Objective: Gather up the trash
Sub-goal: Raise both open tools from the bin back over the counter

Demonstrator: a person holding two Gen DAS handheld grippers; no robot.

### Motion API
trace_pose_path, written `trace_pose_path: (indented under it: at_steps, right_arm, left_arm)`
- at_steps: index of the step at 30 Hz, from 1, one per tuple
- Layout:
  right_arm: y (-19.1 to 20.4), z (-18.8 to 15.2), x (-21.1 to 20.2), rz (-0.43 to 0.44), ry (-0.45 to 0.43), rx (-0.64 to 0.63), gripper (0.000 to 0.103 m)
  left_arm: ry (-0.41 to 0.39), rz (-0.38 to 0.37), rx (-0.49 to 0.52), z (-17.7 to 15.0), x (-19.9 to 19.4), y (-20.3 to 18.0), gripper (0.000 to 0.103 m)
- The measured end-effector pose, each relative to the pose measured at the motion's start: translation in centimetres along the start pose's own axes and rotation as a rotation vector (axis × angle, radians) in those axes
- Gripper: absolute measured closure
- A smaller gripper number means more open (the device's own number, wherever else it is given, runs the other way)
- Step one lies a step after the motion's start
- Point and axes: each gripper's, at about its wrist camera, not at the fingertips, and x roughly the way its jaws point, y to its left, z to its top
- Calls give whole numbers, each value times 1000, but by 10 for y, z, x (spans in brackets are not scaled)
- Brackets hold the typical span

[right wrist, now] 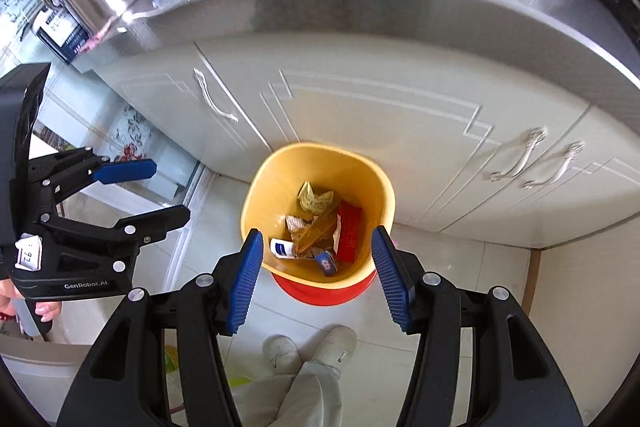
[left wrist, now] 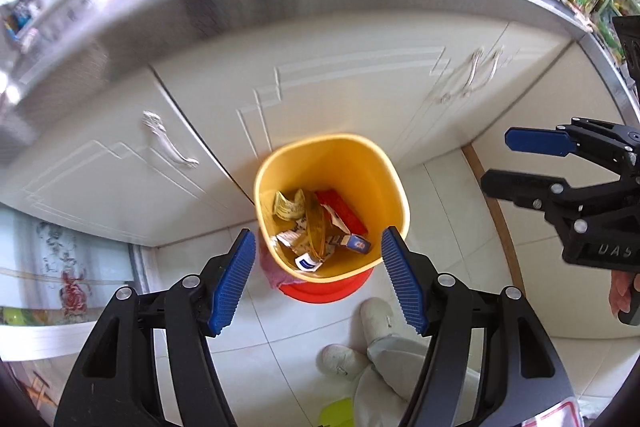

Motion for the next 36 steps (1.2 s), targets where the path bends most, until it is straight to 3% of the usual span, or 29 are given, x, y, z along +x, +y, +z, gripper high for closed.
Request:
trace_pose_path:
  at_steps: [9, 16, 26, 36]
  right_arm:
    - [15, 22, -76, -43, -151, 31, 45]
    - [25, 48, -99, -65, -225, 13, 43]
    - [-4, 124, -90, -48, -284, 9, 43]
    - [-58, 228, -46, -21, -269, -17, 43]
  left_arm:
    - [-122, 35, -14, 15, -66, 4, 34]
    - [-173, 64, -23, 38, -85, 15, 34]
    - [-213, 60, -72, 103, -82, 35, 32]
    - [-217, 65, -194, 210, -39, 62, 29]
